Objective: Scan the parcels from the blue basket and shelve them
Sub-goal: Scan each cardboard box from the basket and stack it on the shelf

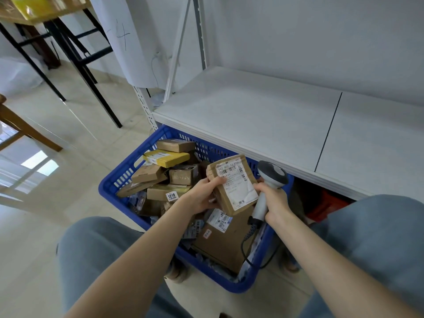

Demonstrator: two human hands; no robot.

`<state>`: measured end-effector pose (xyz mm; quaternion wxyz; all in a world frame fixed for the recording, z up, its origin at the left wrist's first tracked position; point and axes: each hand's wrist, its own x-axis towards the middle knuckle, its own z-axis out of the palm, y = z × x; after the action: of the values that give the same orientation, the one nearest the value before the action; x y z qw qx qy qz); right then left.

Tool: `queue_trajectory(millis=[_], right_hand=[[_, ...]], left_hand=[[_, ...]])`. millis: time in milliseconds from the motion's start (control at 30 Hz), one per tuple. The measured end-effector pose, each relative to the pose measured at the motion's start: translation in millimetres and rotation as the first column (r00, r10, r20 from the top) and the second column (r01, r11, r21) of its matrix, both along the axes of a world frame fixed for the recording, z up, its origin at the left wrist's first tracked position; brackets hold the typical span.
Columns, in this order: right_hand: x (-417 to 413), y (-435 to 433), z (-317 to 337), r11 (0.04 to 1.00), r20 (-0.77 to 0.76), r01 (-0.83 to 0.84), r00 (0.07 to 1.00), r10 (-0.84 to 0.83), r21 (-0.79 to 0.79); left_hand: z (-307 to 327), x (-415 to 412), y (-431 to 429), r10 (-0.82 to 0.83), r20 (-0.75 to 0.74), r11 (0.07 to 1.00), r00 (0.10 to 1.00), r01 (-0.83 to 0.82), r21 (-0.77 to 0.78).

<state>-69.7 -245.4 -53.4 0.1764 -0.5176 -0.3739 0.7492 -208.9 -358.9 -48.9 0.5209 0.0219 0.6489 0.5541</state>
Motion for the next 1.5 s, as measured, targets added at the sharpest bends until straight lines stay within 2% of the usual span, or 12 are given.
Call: queue_trajectory(millis=[200,333,467,600,833,1000,1267,1500], right_hand=[[4,-3,0,1.000,-0.025,0.011,1.000,-0.010,0.019],[6,-4,-2,1.000,0.007,0.009,1.000,-0.009,0.024],[9,-7,-3,0.999,0.008,-0.016,1.000,0.015,0.052],[15,-19,6,0.984,0.001,-0.029,1.000,0.029,0.173],[26,-54,19,0.930,0.071,-0.263,0.965,0.253,0.256],[29,-70,22,0.917,0.096,-0.291,0.957,0.275,0.273],[32,-74,25,0.878,0.200,-0.359,0.930,0.308,0.316],[31,-75,28,0.870,0.230,-0.377,0.921,0.314,0.319]], left_hand=[[-13,0,-4,0.093,-0.012,0.995,0.996,-0.092,0.037],[-14,-3,-10,0.012,0.041,0.998,0.999,-0.014,0.053],[-17,-6,-11,0.063,-0.050,0.998,0.997,-0.064,-0.010],[-23,-8,-10,0.112,-0.142,0.992,0.983,-0.120,-0.049],[-31,-7,-7,0.070,-0.246,0.996,0.967,-0.081,-0.034],[-32,-7,-6,0.020,-0.324,0.998,0.946,-0.037,-0.047],[-36,-8,-4,0.001,-0.355,0.995,0.935,-0.036,-0.093],[-35,-9,-1,0.011,-0.358,0.995,0.934,-0.047,-0.093]])
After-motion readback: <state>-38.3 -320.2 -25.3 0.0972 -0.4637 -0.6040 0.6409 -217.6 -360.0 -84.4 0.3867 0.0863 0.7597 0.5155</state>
